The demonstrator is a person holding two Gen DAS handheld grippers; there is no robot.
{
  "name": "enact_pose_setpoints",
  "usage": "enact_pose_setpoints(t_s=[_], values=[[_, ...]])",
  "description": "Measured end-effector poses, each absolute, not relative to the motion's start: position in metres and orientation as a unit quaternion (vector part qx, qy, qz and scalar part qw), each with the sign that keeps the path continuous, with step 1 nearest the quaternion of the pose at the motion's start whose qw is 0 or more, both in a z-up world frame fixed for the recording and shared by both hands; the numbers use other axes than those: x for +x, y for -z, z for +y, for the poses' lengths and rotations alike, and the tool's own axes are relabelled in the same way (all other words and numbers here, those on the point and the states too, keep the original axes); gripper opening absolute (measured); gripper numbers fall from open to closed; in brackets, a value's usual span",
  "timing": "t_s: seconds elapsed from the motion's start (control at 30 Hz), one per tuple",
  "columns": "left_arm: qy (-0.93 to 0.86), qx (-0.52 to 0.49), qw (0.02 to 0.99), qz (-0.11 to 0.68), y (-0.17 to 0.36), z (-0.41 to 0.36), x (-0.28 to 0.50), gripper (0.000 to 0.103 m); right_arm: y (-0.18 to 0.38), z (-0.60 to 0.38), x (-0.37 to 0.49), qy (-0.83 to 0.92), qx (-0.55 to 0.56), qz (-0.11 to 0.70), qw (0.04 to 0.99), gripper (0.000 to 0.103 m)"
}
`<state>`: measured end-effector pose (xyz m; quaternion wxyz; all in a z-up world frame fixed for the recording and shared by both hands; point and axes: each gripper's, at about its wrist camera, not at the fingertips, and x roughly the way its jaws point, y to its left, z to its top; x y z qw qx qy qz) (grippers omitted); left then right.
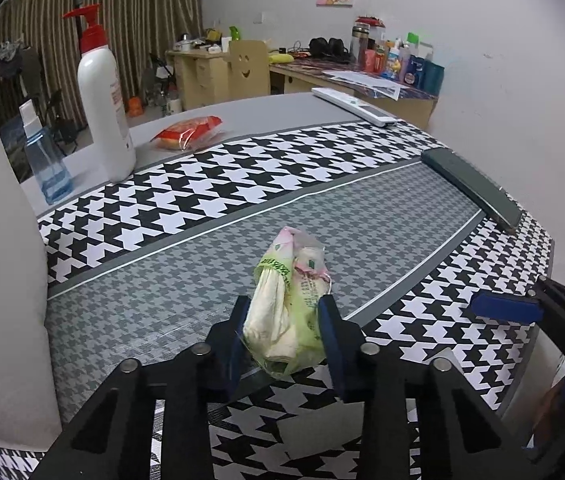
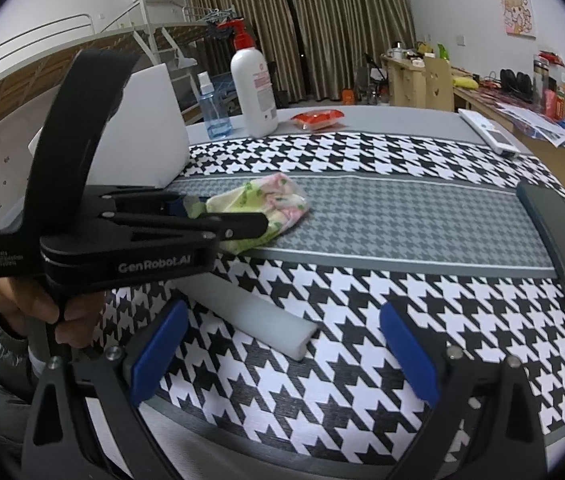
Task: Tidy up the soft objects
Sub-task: 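Close the left tool on the snack bag while the right tool grasps the white foam roll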
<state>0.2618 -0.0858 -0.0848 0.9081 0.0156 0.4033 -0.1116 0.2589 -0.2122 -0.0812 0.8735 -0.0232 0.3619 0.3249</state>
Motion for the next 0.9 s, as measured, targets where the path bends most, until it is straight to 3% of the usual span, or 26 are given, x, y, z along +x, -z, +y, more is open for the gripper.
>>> enact_pose_setpoints(t_s=[0.2,0.47,0.83,0.9], values=[[0.099,0.005,0.918,0.383,0.076,-0.073,0.256,0.033,0.082,-0.207,0.26,-0.332,-0.03,0.369,0.868,0.092],[0.096,-0.002,0.926,0.366,0.069,-0.062,0.252,0.033,0.086,-0.198,0.261,-0.33,-0.067,0.384,0.86,0.066],[0.097,-0.013,0.926,0.364,0.069,-0.052,0.247,0.033,0.086,-0.186,0.248,-0.354,-0.157,0.367,0.846,0.045],[0.098,-0.016,0.926,0.363,0.069,-0.051,0.247,0.033,0.086,-0.185,0.246,-0.361,-0.161,0.366,0.842,0.035]])
